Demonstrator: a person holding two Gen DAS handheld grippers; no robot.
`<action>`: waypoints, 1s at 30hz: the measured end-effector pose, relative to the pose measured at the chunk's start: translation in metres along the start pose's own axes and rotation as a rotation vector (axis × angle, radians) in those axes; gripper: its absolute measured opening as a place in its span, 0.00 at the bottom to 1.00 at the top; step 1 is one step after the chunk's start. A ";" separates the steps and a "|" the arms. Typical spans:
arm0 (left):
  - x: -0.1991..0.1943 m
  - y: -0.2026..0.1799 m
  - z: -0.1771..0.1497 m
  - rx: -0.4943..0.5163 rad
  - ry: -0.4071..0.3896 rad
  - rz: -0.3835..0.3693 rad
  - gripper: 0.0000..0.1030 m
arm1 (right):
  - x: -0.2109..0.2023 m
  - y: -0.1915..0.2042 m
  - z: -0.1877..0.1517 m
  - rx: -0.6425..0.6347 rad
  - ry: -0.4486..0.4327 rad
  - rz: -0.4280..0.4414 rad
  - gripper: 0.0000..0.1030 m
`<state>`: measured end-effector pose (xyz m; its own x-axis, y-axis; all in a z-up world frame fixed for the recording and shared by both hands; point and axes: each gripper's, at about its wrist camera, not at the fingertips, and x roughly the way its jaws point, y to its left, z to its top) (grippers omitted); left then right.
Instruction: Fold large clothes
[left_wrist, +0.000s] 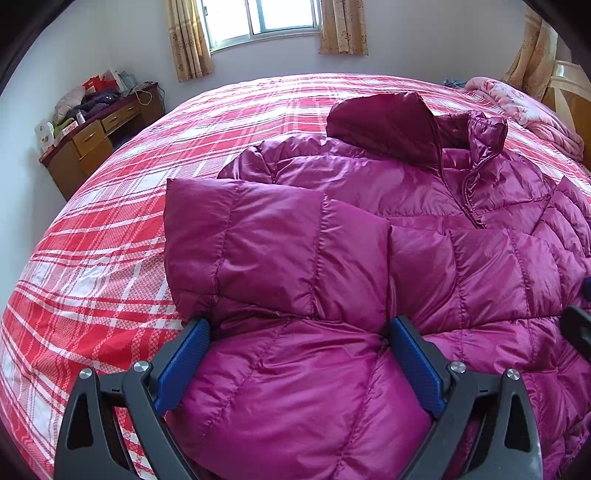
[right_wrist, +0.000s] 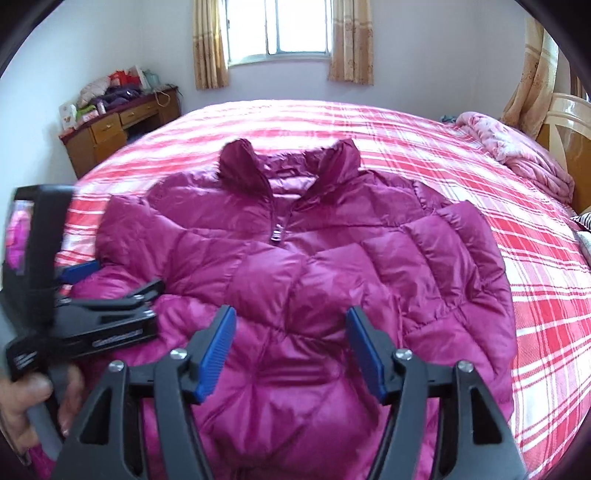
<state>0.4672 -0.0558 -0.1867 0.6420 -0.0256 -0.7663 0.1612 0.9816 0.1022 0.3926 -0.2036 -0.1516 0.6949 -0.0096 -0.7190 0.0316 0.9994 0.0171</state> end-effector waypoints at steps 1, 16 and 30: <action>0.000 0.000 0.000 0.000 0.000 -0.001 0.95 | 0.004 -0.002 -0.001 0.002 0.008 0.000 0.63; 0.000 -0.001 0.000 0.007 0.001 0.009 0.95 | 0.016 0.009 -0.016 -0.094 0.042 -0.091 0.65; 0.000 -0.002 0.000 0.008 0.000 0.012 0.95 | 0.018 0.010 -0.016 -0.098 0.049 -0.085 0.67</action>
<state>0.4668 -0.0578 -0.1869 0.6442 -0.0135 -0.7647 0.1591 0.9803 0.1168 0.3939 -0.1928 -0.1758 0.6566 -0.0950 -0.7483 0.0167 0.9936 -0.1115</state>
